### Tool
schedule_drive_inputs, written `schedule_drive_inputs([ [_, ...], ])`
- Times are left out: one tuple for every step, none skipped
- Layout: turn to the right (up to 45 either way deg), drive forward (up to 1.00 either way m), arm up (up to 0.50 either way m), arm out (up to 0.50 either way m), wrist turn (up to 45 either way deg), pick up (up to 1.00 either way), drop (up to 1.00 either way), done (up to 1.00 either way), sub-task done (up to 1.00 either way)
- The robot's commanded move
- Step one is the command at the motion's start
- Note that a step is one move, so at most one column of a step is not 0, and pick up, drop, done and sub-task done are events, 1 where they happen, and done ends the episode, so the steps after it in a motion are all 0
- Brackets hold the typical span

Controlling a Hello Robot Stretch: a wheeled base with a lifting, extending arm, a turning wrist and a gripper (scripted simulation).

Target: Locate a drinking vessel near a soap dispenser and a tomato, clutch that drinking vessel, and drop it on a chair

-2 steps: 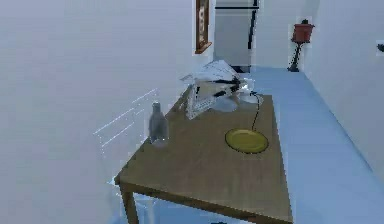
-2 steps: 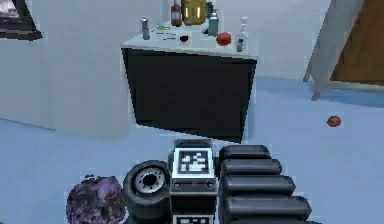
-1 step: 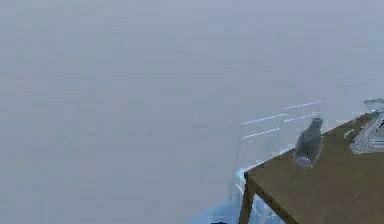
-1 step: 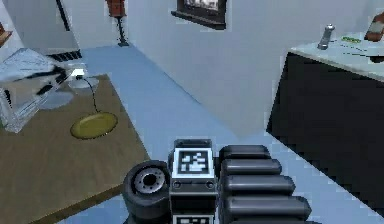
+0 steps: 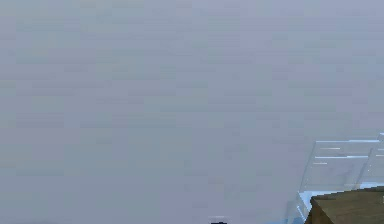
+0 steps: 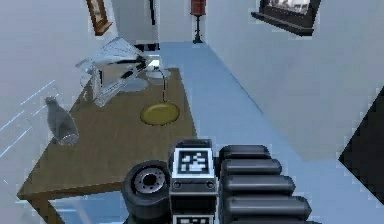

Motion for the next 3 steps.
schedule_drive_inputs([
  [0.0,0.0,0.0,0.24,0.0,0.0,0.0,0.0,0.0],
  [0.0,0.0,0.0,0.0,39.0,0.0,0.0,0.0,0.0],
  [0.0,0.0,-0.4,0.0,0.0,0.0,0.0,0.0,0.0],
])
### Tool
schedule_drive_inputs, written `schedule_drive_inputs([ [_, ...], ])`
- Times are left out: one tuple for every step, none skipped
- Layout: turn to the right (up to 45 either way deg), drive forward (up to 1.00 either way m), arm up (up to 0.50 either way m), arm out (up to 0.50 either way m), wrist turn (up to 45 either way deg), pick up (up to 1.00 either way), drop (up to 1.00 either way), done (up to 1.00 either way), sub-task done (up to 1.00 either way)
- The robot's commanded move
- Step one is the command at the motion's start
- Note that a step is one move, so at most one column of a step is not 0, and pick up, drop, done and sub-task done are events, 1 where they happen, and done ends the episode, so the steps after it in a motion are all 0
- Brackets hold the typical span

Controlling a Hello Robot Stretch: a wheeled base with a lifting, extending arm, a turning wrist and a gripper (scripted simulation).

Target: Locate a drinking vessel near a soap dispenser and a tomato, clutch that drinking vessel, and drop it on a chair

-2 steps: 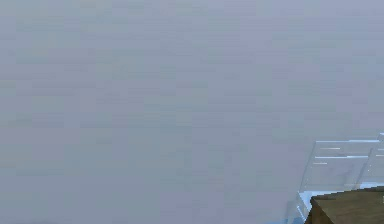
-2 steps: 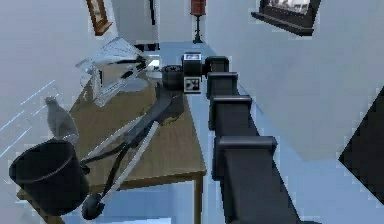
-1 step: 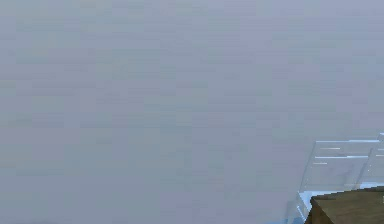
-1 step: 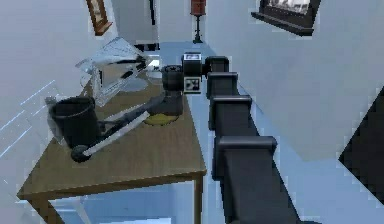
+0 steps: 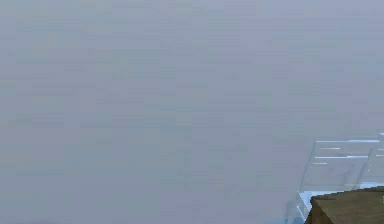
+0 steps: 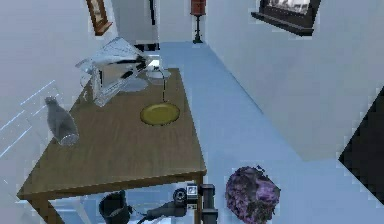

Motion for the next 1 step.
schedule_drive_inputs([
  [0.0,0.0,-0.32,0.0,0.0,0.0,0.0,0.0,0.0],
])
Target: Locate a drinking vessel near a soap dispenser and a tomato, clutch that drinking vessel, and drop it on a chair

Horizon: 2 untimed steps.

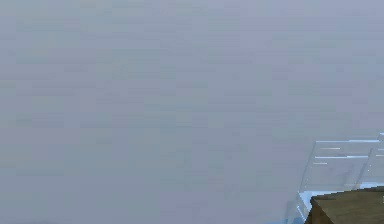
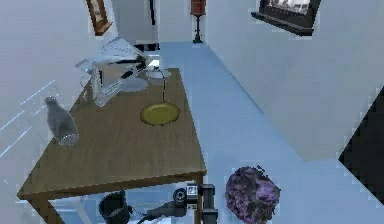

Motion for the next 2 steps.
schedule_drive_inputs([
  [0.0,0.0,0.0,0.0,0.0,0.0,1.0,0.0,0.0],
  [0.0,0.0,0.1,0.0,0.0,0.0,0.0,0.0,0.0],
])
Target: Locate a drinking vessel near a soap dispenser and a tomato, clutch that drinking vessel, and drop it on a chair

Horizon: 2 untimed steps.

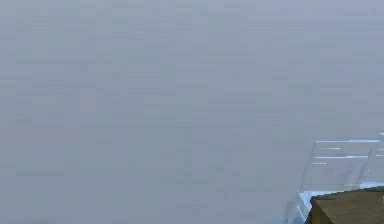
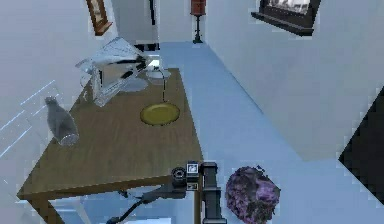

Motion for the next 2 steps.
schedule_drive_inputs([
  [0.0,0.0,0.0,-0.08,0.0,0.0,0.0,0.0,0.0],
  [0.0,0.0,0.0,0.0,0.0,0.0,0.0,1.0,0.0],
])
